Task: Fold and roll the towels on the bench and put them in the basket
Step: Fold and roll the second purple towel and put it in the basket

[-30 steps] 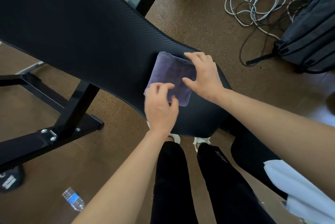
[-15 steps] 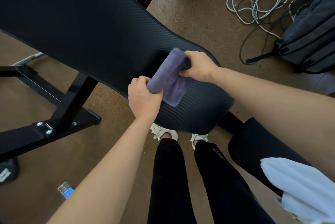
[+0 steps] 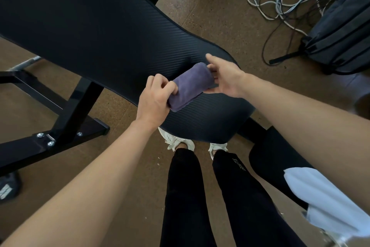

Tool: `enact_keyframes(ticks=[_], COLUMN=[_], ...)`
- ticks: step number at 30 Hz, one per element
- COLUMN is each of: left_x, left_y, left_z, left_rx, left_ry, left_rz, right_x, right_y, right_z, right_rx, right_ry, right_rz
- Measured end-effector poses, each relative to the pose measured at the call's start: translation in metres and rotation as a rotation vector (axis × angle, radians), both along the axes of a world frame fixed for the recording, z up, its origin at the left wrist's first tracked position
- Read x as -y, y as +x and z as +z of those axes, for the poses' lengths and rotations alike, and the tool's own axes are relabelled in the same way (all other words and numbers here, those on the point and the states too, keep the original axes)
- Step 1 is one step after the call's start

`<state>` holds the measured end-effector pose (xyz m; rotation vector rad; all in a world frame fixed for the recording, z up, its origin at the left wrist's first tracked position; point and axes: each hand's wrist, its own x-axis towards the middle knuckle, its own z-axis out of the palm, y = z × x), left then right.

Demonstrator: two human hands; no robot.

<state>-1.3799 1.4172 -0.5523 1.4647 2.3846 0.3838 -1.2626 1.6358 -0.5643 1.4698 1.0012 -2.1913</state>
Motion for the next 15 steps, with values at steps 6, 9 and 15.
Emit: enact_keyframes(ticks=[6, 9, 15], left_x=[0.001, 0.006, -0.013], left_y=[-0.004, -0.003, 0.019], left_z=[0.003, 0.006, 0.003], left_rx=[0.011, 0.037, -0.022], left_ry=[-0.114, -0.094, -0.154], left_rz=[-0.117, -0.124, 0.146], right_x=[0.020, 0.029, 0.053], right_y=[0.009, 0.013, 0.016], right_z=[-0.010, -0.013, -0.025], right_rx=[-0.070, -0.001, 0.158], right_ry=[0.597, 0.839, 0.855], right_rz=[0.374, 0.547, 0.423])
